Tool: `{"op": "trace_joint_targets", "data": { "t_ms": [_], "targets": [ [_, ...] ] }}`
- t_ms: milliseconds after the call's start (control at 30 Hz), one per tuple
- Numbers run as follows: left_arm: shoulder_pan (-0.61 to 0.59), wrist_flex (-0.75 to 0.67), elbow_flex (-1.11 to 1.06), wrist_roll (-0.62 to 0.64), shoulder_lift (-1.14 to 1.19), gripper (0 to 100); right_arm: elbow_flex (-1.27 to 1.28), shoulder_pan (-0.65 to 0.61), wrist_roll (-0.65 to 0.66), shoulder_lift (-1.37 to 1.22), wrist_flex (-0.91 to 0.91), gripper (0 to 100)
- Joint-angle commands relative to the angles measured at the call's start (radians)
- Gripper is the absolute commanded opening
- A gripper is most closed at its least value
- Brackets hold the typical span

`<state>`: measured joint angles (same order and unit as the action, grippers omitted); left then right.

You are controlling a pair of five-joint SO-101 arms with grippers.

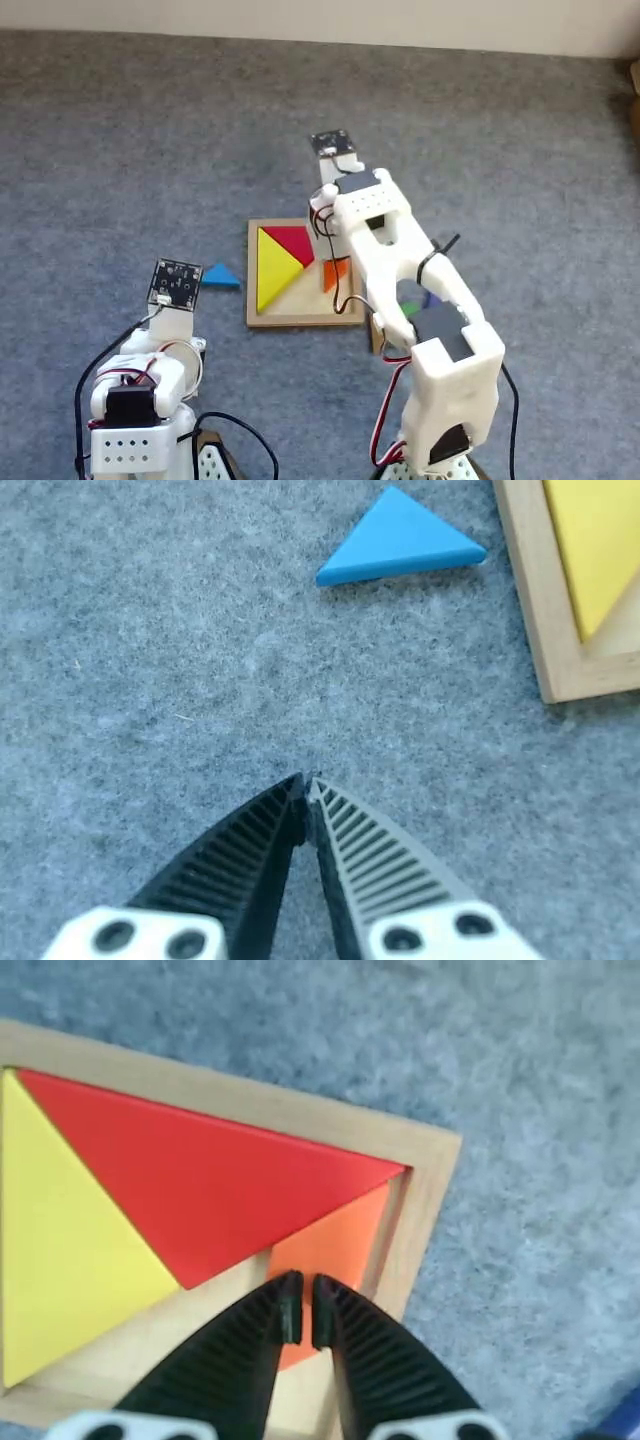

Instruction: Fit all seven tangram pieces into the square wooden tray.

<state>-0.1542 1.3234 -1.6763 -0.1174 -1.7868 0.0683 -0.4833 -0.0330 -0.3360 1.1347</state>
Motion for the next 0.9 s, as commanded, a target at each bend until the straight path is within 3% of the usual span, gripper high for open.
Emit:
{"op": "trace_joint_targets", "data": {
  "t_ms": [0,367,700,867],
  "targets": [
    [-0.004,0.005,-0.021,0.009,-0.042,4,-0.013,0.025,-0.002,0.033,-0.016,3.2],
    [-0.004,0.005,-0.021,0.009,-0.042,4,-0.016,0.101,0.091,0.05,-0.027,3.2],
    [-0.01,0.005,-0.021,0.009,-0.042,4,0.125,0.093,0.089,0.429,0.064,2.9],
    [-0.01,0.005,-0.021,0.009,-0.042,4,0.251,0.093,0.057,0.496,0.079,3.1]
  ]
}}
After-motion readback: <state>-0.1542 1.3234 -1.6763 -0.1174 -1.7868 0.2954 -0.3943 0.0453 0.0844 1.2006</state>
